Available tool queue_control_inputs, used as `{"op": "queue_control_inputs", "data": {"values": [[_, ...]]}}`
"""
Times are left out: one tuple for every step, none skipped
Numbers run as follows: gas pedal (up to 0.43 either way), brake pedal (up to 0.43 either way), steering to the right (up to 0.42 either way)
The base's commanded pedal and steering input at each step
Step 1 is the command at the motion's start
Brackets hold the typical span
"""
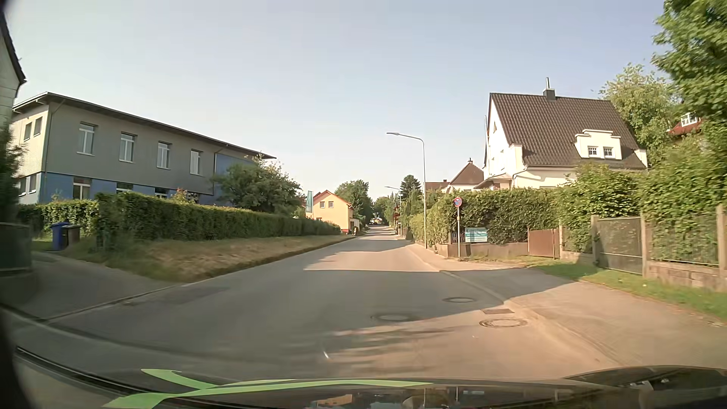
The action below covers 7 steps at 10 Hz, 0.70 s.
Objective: Follow the waypoints while adhering to traffic rules and regulations
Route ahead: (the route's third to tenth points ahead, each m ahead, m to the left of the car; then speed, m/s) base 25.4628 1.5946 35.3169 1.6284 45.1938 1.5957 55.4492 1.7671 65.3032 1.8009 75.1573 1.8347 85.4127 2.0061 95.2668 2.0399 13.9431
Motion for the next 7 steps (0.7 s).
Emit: {"op": "queue_control_inputs", "data": {"values": [[0.110, 0.000, -0.004], [0.118, 0.000, -0.004], [0.130, 0.000, -0.004], [0.138, 0.000, -0.004], [0.138, 0.000, -0.004], [0.150, 0.000, -0.004], [0.150, 0.000, -0.004]]}}
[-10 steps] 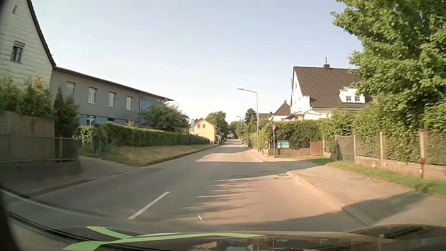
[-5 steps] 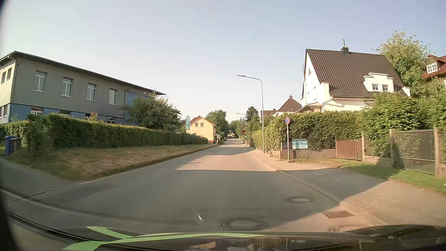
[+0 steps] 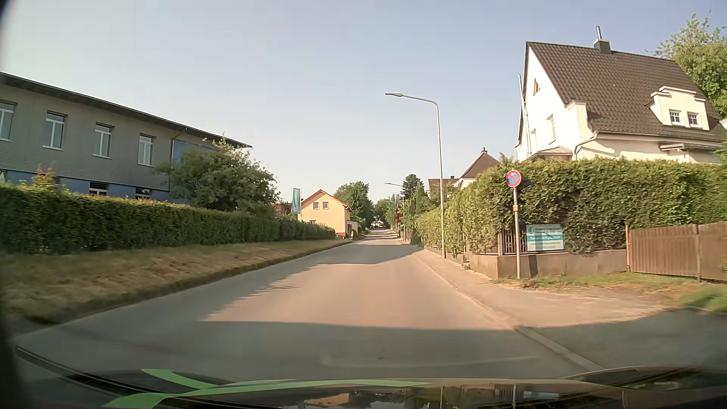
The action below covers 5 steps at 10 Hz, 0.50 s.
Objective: Follow the waypoints while adhering to traffic rules and regulations
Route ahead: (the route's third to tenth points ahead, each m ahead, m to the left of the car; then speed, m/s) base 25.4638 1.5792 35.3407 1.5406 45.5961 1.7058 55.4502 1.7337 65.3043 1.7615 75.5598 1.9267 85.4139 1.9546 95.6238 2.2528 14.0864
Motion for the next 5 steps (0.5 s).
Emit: {"op": "queue_control_inputs", "data": {"values": [[0.150, 0.000, -0.005], [0.157, 0.000, -0.006], [0.157, 0.000, -0.009], [0.157, 0.000, -0.011], [0.150, 0.000, -0.010]]}}
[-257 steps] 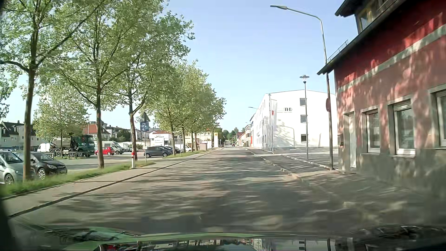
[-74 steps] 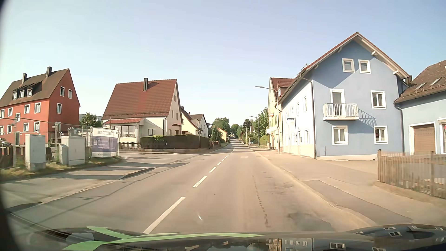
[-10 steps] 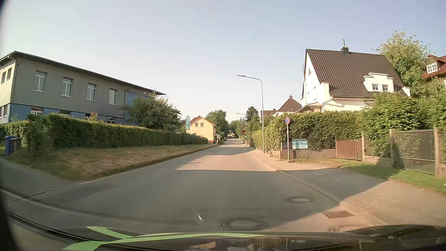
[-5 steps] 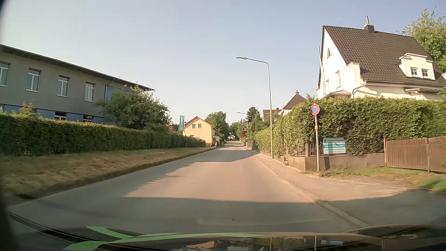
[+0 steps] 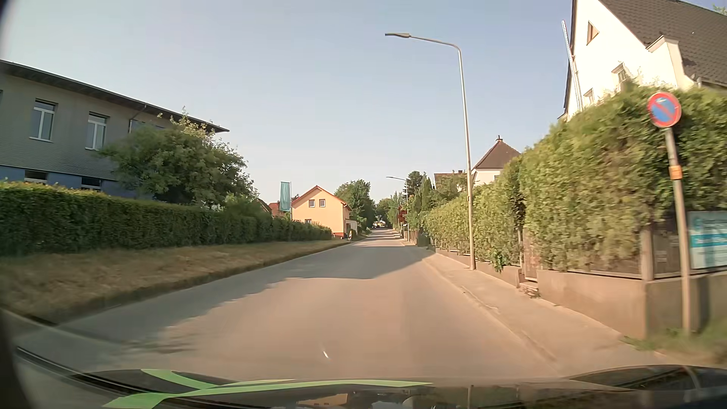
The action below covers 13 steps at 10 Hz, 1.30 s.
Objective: Follow the waypoints while adhering to traffic rules and regulations
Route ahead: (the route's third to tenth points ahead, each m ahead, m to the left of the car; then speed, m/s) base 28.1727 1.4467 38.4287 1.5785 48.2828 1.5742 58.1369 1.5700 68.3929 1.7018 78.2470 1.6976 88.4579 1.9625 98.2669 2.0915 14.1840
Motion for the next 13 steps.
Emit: {"op": "queue_control_inputs", "data": {"values": [[0.118, 0.000, -0.010], [0.059, 0.000, -0.010], [0.059, 0.000, -0.010], [0.059, 0.000, -0.009], [0.059, 0.000, -0.009], [0.059, 0.000, -0.008], [0.059, 0.000, -0.005], [0.059, 0.000, -0.001], [0.059, 0.000, 0.003], [0.059, 0.000, 0.002], [0.059, 0.000, 0.001], [0.059, 0.000, 0.000], [0.000, 0.000, 0.000]]}}
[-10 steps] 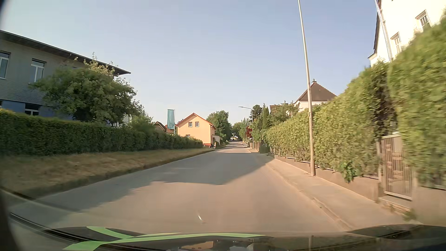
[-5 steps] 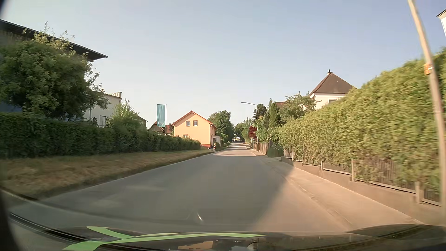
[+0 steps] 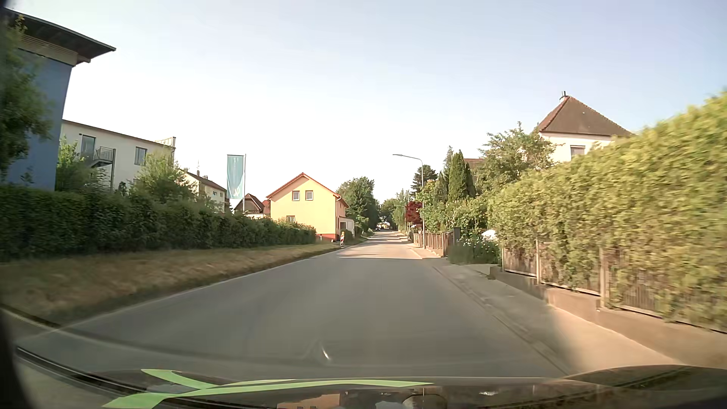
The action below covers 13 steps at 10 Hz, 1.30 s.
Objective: Follow the waypoints while adhering to traffic rules and regulations
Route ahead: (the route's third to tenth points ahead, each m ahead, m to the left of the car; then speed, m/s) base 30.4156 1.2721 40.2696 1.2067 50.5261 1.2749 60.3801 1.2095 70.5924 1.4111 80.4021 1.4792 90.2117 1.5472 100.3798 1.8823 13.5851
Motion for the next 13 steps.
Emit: {"op": "queue_control_inputs", "data": {"values": [[0.000, 0.000, 0.000], [0.000, 0.000, 0.000], [0.000, 0.000, 0.000], [0.000, 0.000, 0.000], [0.000, 0.000, 0.000], [0.039, 0.000, -0.001], [0.087, 0.000, -0.002], [0.110, 0.000, -0.003], [0.150, 0.000, -0.002], [0.157, 0.000, -0.002], [0.169, 0.000, -0.003], [0.189, 0.000, -0.002], [0.189, 0.000, -0.002]]}}
